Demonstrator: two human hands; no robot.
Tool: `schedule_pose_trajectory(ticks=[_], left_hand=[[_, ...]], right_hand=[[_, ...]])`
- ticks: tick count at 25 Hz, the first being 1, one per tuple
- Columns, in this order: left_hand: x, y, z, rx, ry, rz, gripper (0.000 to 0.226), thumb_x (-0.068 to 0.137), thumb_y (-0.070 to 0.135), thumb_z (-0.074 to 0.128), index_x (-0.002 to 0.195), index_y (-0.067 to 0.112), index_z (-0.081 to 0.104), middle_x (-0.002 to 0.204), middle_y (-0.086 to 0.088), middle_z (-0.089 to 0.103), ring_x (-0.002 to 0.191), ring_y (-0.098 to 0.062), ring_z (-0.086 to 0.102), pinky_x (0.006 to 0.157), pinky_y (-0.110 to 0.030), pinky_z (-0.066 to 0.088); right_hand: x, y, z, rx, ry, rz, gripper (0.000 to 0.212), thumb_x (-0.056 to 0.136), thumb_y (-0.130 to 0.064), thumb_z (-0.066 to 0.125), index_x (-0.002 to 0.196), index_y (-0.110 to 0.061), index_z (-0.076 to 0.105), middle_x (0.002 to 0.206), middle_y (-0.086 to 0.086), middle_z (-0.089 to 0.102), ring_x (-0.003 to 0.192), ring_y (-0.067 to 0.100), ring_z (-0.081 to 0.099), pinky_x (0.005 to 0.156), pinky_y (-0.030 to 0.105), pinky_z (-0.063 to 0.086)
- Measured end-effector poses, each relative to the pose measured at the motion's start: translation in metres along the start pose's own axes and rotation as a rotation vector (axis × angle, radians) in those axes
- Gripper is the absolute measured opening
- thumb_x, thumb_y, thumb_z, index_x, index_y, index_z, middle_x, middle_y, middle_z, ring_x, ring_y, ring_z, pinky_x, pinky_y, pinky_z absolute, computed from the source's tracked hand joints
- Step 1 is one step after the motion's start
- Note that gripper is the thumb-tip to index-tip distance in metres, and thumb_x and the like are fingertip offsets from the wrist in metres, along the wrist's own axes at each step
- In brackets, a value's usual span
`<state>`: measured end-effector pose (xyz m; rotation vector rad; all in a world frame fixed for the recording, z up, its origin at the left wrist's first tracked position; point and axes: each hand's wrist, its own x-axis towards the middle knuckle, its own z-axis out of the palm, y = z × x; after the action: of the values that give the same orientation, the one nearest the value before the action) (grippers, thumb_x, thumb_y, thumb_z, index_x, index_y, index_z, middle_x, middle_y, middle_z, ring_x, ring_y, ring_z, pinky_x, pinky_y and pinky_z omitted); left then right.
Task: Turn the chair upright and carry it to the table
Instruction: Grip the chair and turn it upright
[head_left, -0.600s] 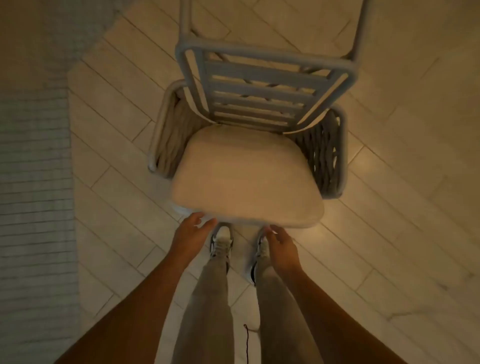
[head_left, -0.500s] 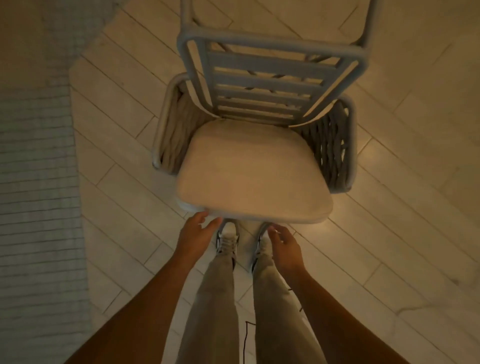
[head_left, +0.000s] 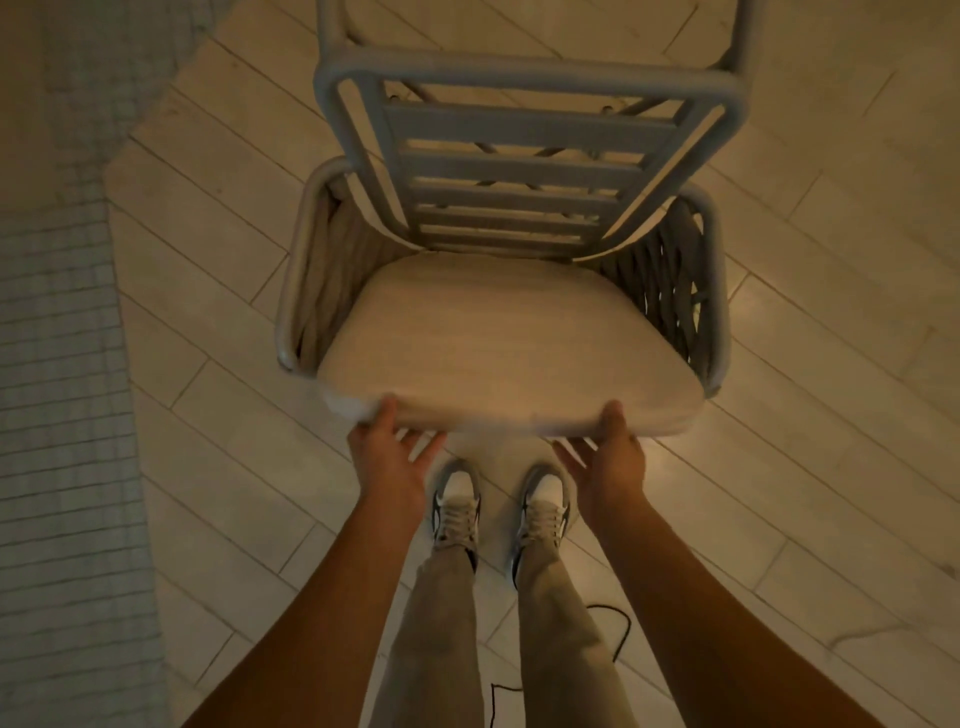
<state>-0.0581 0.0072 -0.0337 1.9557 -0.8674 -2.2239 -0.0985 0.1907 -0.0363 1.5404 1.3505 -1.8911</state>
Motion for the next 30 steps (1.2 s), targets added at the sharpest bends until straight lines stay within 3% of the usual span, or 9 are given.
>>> schedule_pose_trajectory(ticks=[2, 5, 10, 15, 20, 23, 27, 30], left_hand=[[-0.001, 0.024, 0.033, 0.006, -0.066, 0.062, 0.049, 0.091, 0.030, 0.061, 0.138, 0.019, 0.047, 0.133, -0.014, 0.057, 0.110, -0.031, 0.061, 0.069, -0.043, 0.059], [0.006, 0.070, 0.103, -0.045, -0.138, 0.084, 0.061, 0.091, 0.031, 0.062, 0.145, 0.022, 0.036, 0.140, -0.013, 0.053, 0.121, -0.033, 0.057, 0.079, -0.049, 0.056], [0.017, 0.132, 0.208, -0.049, -0.145, 0.086, 0.066, 0.091, 0.031, 0.062, 0.148, 0.019, 0.030, 0.150, -0.012, 0.038, 0.132, -0.038, 0.043, 0.094, -0.061, 0.048], [0.024, 0.155, 0.245, 0.019, -0.151, 0.106, 0.066, 0.092, 0.033, 0.060, 0.149, 0.018, 0.030, 0.154, -0.012, 0.033, 0.132, -0.038, 0.042, 0.089, -0.059, 0.051], [0.024, 0.137, 0.209, 0.006, -0.234, 0.222, 0.080, 0.086, 0.047, 0.063, 0.152, 0.021, 0.025, 0.153, -0.010, 0.036, 0.132, -0.035, 0.045, 0.090, -0.056, 0.052], [0.037, 0.103, 0.152, 0.159, -0.279, 0.205, 0.072, 0.089, 0.058, 0.050, 0.150, 0.025, 0.032, 0.154, -0.007, 0.039, 0.135, -0.031, 0.045, 0.098, -0.053, 0.048], [0.084, 0.018, 0.054, 0.258, -0.134, 0.025, 0.057, 0.094, 0.041, 0.054, 0.145, 0.020, 0.040, 0.151, -0.012, 0.042, 0.132, -0.031, 0.047, 0.094, -0.047, 0.047], [0.139, -0.042, -0.002, 0.263, -0.013, -0.054, 0.051, 0.093, 0.031, 0.058, 0.140, 0.013, 0.046, 0.144, -0.016, 0.048, 0.122, -0.031, 0.052, 0.091, -0.047, 0.048]], right_hand=[[-0.002, -0.026, 0.026, 0.082, -0.075, -0.046, 0.055, 0.096, -0.040, 0.052, 0.143, -0.017, 0.036, 0.132, 0.012, 0.056, 0.110, 0.032, 0.061, 0.076, 0.042, 0.057], [0.006, -0.086, 0.080, 0.230, -0.181, -0.063, 0.065, 0.093, -0.042, 0.057, 0.147, -0.020, 0.029, 0.128, 0.012, 0.055, 0.104, 0.030, 0.060, 0.087, 0.050, 0.056], [0.018, -0.184, 0.165, 0.105, -0.174, -0.003, 0.070, 0.095, -0.044, 0.052, 0.152, -0.020, 0.020, 0.154, 0.013, 0.034, 0.135, 0.044, 0.039, 0.100, 0.068, 0.039], [0.025, -0.222, 0.207, 0.123, -0.194, 0.084, 0.076, 0.097, -0.044, 0.050, 0.155, -0.011, 0.013, 0.162, 0.013, 0.018, 0.146, 0.043, 0.017, 0.110, 0.059, 0.031], [0.029, -0.199, 0.173, 0.132, -0.193, -0.042, 0.080, 0.093, -0.054, 0.049, 0.155, -0.018, 0.012, 0.158, 0.013, 0.027, 0.138, 0.044, 0.034, 0.104, 0.062, 0.039], [0.058, -0.133, 0.108, 0.023, -0.196, -0.050, 0.058, 0.100, -0.041, 0.040, 0.150, -0.015, 0.030, 0.152, 0.018, 0.040, 0.133, 0.041, 0.044, 0.110, 0.053, 0.037], [0.108, -0.040, 0.013, -0.068, -0.065, 0.089, 0.049, 0.097, -0.035, 0.050, 0.140, -0.013, 0.045, 0.141, 0.016, 0.050, 0.130, 0.035, 0.048, 0.108, 0.046, 0.038], [0.154, 0.004, -0.025, -0.086, -0.025, 0.084, 0.054, 0.095, -0.034, 0.056, 0.142, -0.012, 0.042, 0.143, 0.017, 0.046, 0.131, 0.037, 0.046, 0.106, 0.047, 0.038]])
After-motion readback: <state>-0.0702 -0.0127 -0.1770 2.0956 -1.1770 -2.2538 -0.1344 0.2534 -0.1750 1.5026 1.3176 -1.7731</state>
